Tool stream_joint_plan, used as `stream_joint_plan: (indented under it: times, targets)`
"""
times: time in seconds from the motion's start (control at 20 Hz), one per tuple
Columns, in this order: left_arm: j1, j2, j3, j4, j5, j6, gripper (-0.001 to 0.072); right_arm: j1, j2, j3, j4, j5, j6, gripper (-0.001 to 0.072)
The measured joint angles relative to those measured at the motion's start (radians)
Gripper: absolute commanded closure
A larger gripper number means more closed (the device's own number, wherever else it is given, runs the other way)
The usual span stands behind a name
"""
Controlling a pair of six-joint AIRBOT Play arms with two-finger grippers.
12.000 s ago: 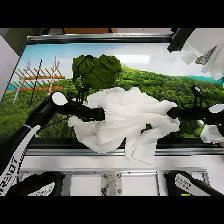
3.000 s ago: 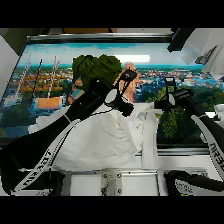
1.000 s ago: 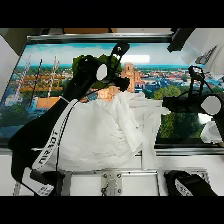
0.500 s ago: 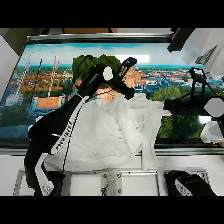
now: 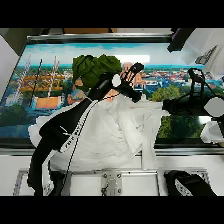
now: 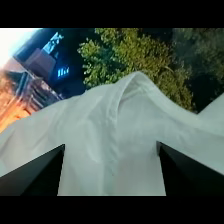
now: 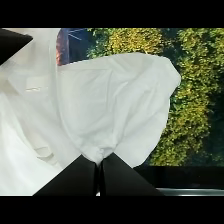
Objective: Fold the clothes and pants, and hang the long-sleeved shirts on hangers.
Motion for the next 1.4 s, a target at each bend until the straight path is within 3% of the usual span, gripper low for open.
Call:
stream_joint_plan:
  times: [0.4, 0.45, 0.55, 0.6, 0.95, 1.15, 1.4]
  targets:
    - [-0.017, -0.022, -0.027, 0.004, 0.113, -0.082, 0.0084, 0.036, -0.005, 0.0, 0.014, 0.0, 0.0, 0.0692]
    - [-0.02, -0.026, -0.028, 0.004, 0.115, -0.085, 0.012, 0.042, -0.006, -0.001, 0.014, 0.0, 0.0, 0.0692]
    - [-0.025, -0.035, -0.03, 0.005, 0.112, -0.088, 0.0537, 0.052, -0.006, -0.001, 0.015, 0.0, 0.0, 0.0692]
    - [-0.028, -0.041, -0.031, 0.005, 0.105, -0.089, 0.0687, 0.055, -0.006, -0.001, 0.015, 0.0, 0.0, 0.0692]
    - [0.045, 0.024, 0.049, 0.031, 0.038, -0.167, 0.0695, 0.044, -0.008, 0.054, -0.085, 0.019, -0.005, 0.0693]
    - [0.117, 0.33, 0.002, 0.08, 0.111, -0.182, 0.0694, -0.009, -0.045, 0.327, -0.152, 0.088, -0.063, 0.0693]
    - [0.088, 0.771, -0.138, 0.095, 0.162, -0.183, 0.0694, -0.028, -0.077, 0.715, -0.162, 0.204, -0.101, 0.0693]
